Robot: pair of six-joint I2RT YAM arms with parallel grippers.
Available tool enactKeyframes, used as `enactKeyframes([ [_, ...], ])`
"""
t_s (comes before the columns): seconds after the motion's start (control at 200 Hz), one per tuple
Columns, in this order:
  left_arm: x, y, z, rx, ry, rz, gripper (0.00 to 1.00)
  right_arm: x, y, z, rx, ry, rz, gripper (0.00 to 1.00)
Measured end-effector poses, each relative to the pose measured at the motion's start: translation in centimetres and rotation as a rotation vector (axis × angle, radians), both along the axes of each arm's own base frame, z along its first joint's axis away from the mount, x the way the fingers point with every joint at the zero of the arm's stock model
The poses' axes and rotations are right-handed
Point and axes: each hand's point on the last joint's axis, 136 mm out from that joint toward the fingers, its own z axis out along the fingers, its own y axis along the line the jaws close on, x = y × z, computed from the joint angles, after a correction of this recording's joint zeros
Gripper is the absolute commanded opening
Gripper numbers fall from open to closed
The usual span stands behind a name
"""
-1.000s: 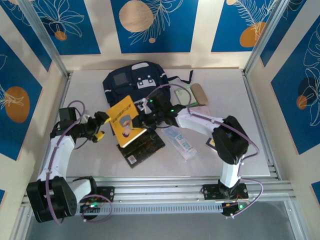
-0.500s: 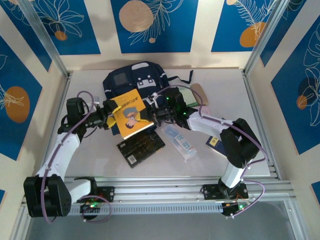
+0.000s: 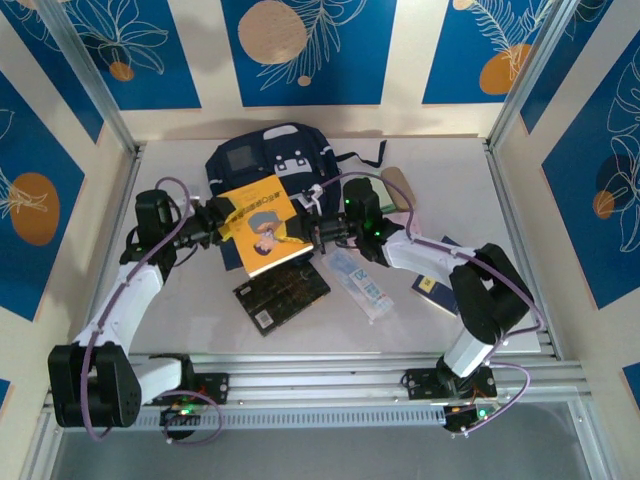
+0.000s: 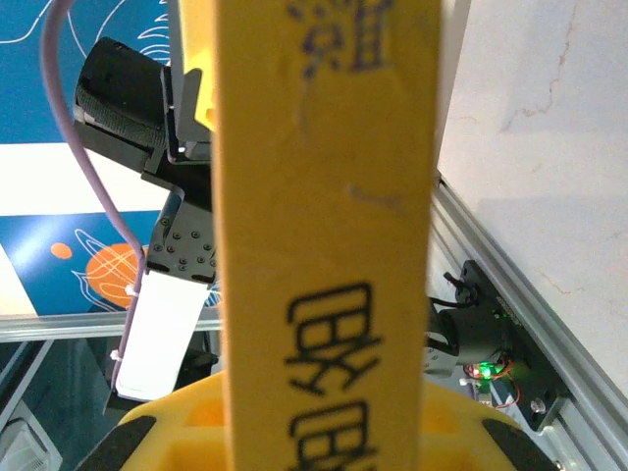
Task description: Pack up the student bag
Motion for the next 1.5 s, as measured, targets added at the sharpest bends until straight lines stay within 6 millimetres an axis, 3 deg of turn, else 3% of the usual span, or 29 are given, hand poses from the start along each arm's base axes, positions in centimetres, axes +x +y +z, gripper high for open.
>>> enactKeyframes([
  [0.085,0.0,0.1,0.6,0.001,-0.022,0.007,0.34,-0.1,0.0,0.0,-0.004,0.001,-0.002,0.0],
  [0.36,-0.2,0.3,1.7,-0.034,-0.045,0.054,0.0,0.0,-0.1,-0.3,-0.036,0.009,-0.014,0.22],
  [0.435,-0.3,0.3,1.7,-0.044,-0.045,0.076,0.0,0.2,-0.2,-0.3,-0.046,0.01,-0.031,0.48],
  [0.525,-0.4,0.6,1.2,-0.064,-0.022,0.123,0.0,0.7,-0.4,0.2,-0.054,-0.019,-0.081,0.7],
  [0.655,-0.4,0.7,0.7,-0.085,0.018,0.214,0.0,1.2,-0.9,1.5,-0.049,-0.07,-0.181,0.85],
  [0.81,-0.9,1.4,2.9,-0.114,-0.037,0.336,0.0,-0.3,-2.1,1.7,-0.037,-0.09,-0.318,0.94],
  [0.98,-0.4,1.5,3.4,-0.124,-0.052,0.409,0.0,-0.4,-2.2,1.2,-0.017,-0.086,-0.412,0.89],
  [1.185,-0.5,-0.7,2.5,-0.099,-0.037,0.391,0.0,1.0,-2.0,1.5,0.007,-0.082,-0.507,0.58],
  [1.285,-0.5,-0.8,2.7,-0.096,-0.047,0.402,0.0,1.6,-2.3,1.3,-0.005,-0.086,-0.541,0.55],
  [1.405,-0.6,-0.9,2.5,-0.092,-0.048,0.408,0.0,2.1,-2.4,1.1,-0.031,-0.104,-0.565,0.33],
  [1.45,-0.6,-1.0,2.5,-0.087,-0.05,0.408,0.0,2.2,-2.5,0.9,-0.048,-0.116,-0.573,0.18],
  [1.5,-0.7,-1.0,2.3,-0.073,-0.054,0.408,0.17,2.4,-2.6,0.6,-0.065,-0.109,-0.582,0.07],
])
